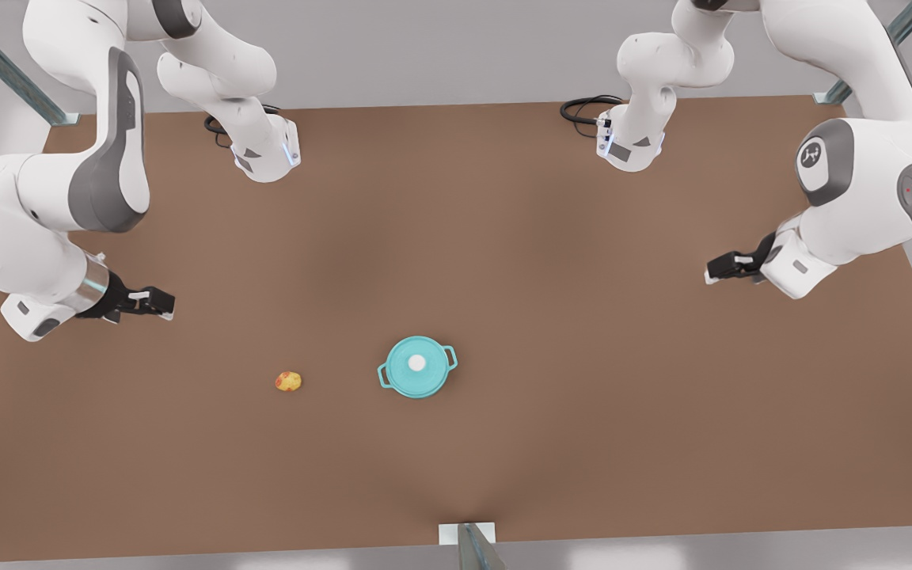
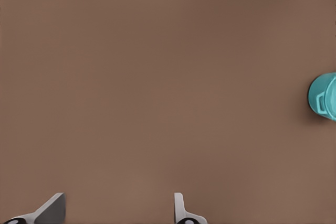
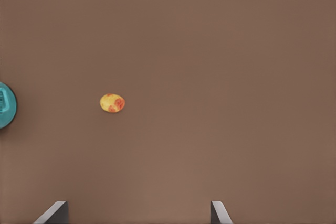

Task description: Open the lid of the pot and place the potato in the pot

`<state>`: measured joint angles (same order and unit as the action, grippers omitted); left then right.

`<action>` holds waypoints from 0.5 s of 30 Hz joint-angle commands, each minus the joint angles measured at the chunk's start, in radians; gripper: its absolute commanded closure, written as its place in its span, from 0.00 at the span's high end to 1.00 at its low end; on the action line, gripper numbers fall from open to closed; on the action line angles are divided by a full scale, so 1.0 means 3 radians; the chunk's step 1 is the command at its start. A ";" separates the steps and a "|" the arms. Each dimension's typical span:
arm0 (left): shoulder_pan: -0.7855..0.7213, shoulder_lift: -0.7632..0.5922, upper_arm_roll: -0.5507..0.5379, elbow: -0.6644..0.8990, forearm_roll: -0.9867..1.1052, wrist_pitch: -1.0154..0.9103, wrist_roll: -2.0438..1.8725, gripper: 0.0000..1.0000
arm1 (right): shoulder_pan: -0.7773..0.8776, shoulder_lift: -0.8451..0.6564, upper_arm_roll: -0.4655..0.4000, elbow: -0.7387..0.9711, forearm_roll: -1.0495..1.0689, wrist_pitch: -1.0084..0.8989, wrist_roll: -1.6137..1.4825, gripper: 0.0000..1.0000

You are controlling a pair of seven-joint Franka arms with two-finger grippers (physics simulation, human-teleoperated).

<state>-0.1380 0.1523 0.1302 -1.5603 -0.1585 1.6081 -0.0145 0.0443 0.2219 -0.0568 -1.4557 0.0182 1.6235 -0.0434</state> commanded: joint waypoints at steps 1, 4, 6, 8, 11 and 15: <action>0.0000 -0.0002 -0.0010 0.0001 -0.0003 0.0208 -0.0039 1.00 | 0.0001 -0.0003 0.0000 0.0005 0.0001 0.0019 -0.0121 1.00; -0.0357 0.0090 -0.0030 0.0072 0.0165 0.0198 -0.0135 1.00 | 0.0006 0.0089 0.0000 -0.0015 0.0021 -0.0089 -0.0167 1.00; -0.0971 0.0494 -0.0076 0.0430 0.0283 0.0254 -0.0718 1.00 | 0.0108 0.0227 0.0046 -0.0026 -0.0071 -0.0068 -0.0172 1.00; -0.1156 0.0985 -0.0306 0.0992 0.0273 0.0330 -0.1051 1.00 | 0.0343 0.0385 0.0056 0.0000 -0.0096 -0.0058 -0.0131 1.00; -0.1569 0.1379 -0.0403 0.1248 0.0298 0.0842 -0.2379 1.00 | 0.0353 0.0467 0.0123 0.0061 -0.0076 0.0039 -0.0918 1.00; -0.2030 0.1946 -0.0439 0.1601 0.0615 0.1164 -0.3822 1.00 | 0.0430 0.0692 0.0465 0.0051 -0.0071 0.0713 -0.2048 1.00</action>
<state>-0.7294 0.7086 0.0018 -1.1046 -0.0140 1.8419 -0.3434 0.1718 0.4219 0.0677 -1.4382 -0.0036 1.6912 -0.1780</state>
